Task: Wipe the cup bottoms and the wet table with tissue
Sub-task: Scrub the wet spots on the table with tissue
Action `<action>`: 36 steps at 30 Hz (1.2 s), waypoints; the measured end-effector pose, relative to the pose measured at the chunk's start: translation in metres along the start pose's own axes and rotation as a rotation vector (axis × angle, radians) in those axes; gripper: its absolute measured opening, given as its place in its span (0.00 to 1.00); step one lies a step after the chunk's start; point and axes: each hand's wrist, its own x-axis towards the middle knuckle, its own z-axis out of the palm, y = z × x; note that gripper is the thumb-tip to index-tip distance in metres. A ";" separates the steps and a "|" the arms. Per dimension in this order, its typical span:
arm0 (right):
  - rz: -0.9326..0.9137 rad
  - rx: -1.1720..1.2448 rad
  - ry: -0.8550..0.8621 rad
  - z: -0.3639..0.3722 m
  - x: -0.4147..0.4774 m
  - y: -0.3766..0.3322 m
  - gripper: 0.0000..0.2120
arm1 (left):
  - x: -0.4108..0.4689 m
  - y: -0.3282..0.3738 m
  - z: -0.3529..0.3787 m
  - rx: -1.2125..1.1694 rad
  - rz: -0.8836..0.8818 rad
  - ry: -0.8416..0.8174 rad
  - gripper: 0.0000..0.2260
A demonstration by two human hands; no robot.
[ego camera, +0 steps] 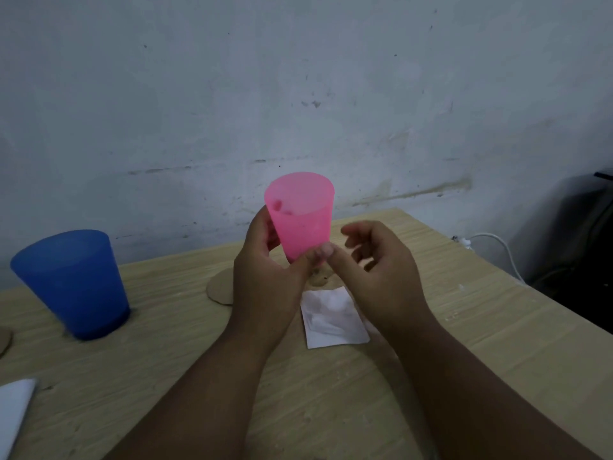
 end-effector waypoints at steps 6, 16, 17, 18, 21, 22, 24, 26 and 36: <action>-0.039 0.029 -0.136 0.004 0.014 -0.007 0.30 | -0.002 -0.005 0.007 -0.004 -0.007 -0.115 0.28; 0.186 -0.052 0.150 -0.035 0.045 0.023 0.29 | 0.000 -0.011 0.007 -0.082 -0.084 -0.054 0.29; 0.181 -0.118 0.165 -0.036 0.045 0.027 0.29 | 0.000 -0.010 0.007 -0.051 -0.072 -0.024 0.27; 0.181 -0.167 0.183 -0.037 0.045 0.030 0.29 | -0.001 -0.009 0.007 -0.019 -0.068 -0.006 0.25; 0.207 -0.203 0.224 -0.037 0.044 0.040 0.26 | -0.002 -0.007 0.008 0.034 -0.073 0.017 0.19; 0.219 -0.192 0.223 -0.036 0.045 0.043 0.26 | -0.002 -0.007 0.008 0.051 -0.073 0.029 0.16; 0.233 -0.192 0.203 -0.035 0.044 0.047 0.26 | 0.000 -0.008 0.009 0.081 -0.080 0.058 0.13; 0.244 -0.208 0.191 -0.035 0.044 0.050 0.27 | 0.001 -0.009 0.009 0.089 -0.088 0.078 0.12; -0.021 -0.445 0.303 -0.026 -0.002 0.014 0.27 | -0.006 -0.008 -0.004 0.332 -0.061 0.045 0.09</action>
